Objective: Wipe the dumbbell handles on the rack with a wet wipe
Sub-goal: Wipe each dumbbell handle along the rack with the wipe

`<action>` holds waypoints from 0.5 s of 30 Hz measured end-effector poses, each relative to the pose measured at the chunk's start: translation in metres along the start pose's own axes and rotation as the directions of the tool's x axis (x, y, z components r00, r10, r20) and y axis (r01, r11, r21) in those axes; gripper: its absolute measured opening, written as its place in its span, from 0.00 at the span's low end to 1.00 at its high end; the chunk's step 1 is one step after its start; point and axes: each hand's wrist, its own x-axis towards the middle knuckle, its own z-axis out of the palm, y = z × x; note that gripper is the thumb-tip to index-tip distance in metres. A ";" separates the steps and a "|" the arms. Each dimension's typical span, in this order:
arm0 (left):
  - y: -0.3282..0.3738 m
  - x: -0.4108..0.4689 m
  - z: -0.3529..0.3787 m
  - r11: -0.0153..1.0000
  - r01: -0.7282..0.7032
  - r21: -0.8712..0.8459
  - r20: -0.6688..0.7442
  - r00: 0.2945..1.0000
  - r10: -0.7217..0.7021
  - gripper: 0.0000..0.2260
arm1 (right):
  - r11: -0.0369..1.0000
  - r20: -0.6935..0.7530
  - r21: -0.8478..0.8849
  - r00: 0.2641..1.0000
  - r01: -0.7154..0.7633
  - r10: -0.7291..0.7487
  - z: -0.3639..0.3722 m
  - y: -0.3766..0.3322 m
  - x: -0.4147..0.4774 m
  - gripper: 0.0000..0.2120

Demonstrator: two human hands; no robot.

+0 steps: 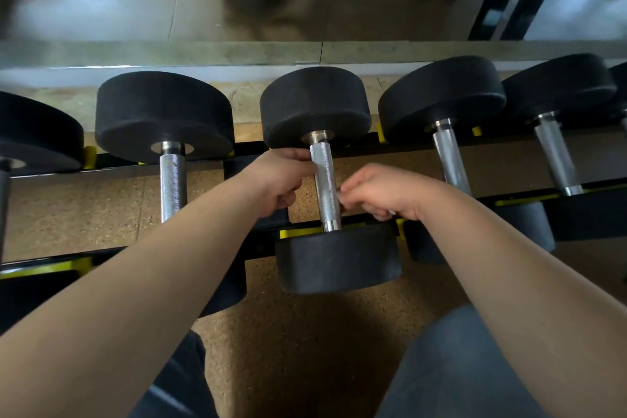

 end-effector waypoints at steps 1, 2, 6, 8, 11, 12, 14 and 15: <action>0.000 0.001 0.000 1.000 0.003 -0.006 -0.003 1.000 -0.003 0.11 | 0.994 -0.097 0.100 0.995 0.040 -0.030 0.002 -0.002 0.004 0.10; 0.000 0.002 0.000 1.000 0.006 -0.008 -0.007 1.000 -0.006 0.11 | 0.967 -0.183 0.233 0.982 0.099 -0.056 0.003 -0.006 0.007 0.12; -0.001 0.003 -0.002 1.000 0.002 0.012 0.004 1.000 -0.002 0.11 | 0.978 -0.270 0.088 0.950 0.189 -0.159 0.007 -0.021 0.007 0.13; -0.001 0.002 -0.003 1.000 -0.008 0.028 0.011 1.000 0.008 0.11 | 0.948 -0.185 -0.302 0.969 0.100 -0.162 0.010 -0.018 -0.003 0.09; 0.000 0.000 -0.005 0.998 -0.021 0.065 -0.007 1.000 0.022 0.11 | 0.903 -0.075 -0.426 0.993 0.052 -0.093 0.011 -0.010 -0.016 0.12; 0.001 0.001 -0.007 0.998 -0.021 0.058 -0.025 0.999 0.022 0.11 | 0.909 -0.092 -0.413 0.991 0.054 -0.101 0.009 -0.009 -0.017 0.10; 0.001 0.003 -0.010 0.999 -0.010 0.035 -0.069 0.998 0.013 0.10 | 0.958 -0.259 -0.274 0.952 0.089 -0.162 0.005 -0.007 -0.010 0.06; 0.000 0.003 -0.010 0.999 -0.004 0.034 -0.086 0.996 0.007 0.10 | 0.977 -0.373 -0.164 0.909 0.133 -0.186 0.002 -0.008 -0.006 0.05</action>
